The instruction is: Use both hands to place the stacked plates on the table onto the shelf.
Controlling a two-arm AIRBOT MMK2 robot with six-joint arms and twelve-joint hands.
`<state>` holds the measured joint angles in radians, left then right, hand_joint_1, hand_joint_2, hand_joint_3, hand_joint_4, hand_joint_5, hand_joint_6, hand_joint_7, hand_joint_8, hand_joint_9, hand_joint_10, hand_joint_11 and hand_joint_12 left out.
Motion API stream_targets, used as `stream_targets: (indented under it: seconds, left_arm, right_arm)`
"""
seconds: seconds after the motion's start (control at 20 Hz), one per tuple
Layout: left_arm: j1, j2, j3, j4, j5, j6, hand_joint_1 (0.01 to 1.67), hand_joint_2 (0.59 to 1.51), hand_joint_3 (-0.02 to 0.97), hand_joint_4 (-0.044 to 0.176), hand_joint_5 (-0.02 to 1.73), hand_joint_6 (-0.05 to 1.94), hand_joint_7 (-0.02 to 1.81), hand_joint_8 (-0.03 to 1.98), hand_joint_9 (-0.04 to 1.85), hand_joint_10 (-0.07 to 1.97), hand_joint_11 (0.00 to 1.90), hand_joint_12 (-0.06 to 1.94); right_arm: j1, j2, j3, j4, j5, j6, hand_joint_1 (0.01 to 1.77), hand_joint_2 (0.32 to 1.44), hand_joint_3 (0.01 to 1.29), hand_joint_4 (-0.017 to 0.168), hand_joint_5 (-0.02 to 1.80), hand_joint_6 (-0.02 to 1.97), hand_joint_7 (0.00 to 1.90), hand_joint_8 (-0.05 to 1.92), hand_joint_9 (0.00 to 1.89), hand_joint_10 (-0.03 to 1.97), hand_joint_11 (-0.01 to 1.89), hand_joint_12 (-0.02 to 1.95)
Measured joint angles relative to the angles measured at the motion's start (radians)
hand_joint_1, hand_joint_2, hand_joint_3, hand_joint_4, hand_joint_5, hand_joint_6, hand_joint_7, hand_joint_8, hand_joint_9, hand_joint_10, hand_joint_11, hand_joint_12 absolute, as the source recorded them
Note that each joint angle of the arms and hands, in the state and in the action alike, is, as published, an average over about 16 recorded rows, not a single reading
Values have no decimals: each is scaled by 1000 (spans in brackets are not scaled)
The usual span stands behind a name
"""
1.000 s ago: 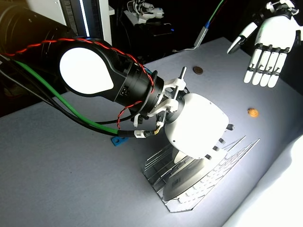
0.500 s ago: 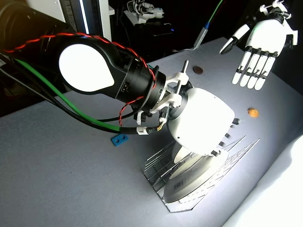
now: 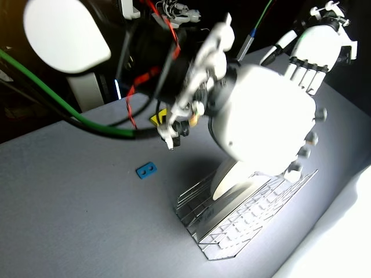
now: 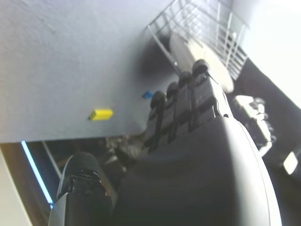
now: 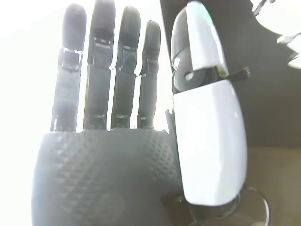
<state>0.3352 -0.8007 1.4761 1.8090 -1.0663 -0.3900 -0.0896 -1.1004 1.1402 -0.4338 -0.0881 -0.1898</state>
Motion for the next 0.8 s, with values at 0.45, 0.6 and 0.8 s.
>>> stream_targets:
  seconds: [0.45,0.6,0.8]
  left_arm:
    - [-25,8,-55,24,-50,-14,26,1207,21,-2,251,80,239,114,187,170,66,449]
    - [-32,9,-63,34,-62,-11,66,1243,21,-3,417,364,425,444,350,510,202,803]
    - [-42,10,-73,45,-71,-7,219,1280,18,17,791,817,847,919,775,988,612,1282]
  right_arm:
    - [-25,172,-161,3,47,-325,1004,1012,13,-1,894,193,992,183,986,223,579,1242]
    - [-51,230,-206,44,82,-427,858,1045,13,0,894,510,1003,514,996,559,689,1402]
    - [-90,298,-257,150,136,-580,689,1124,13,23,1023,972,1135,985,1142,1028,979,1618]
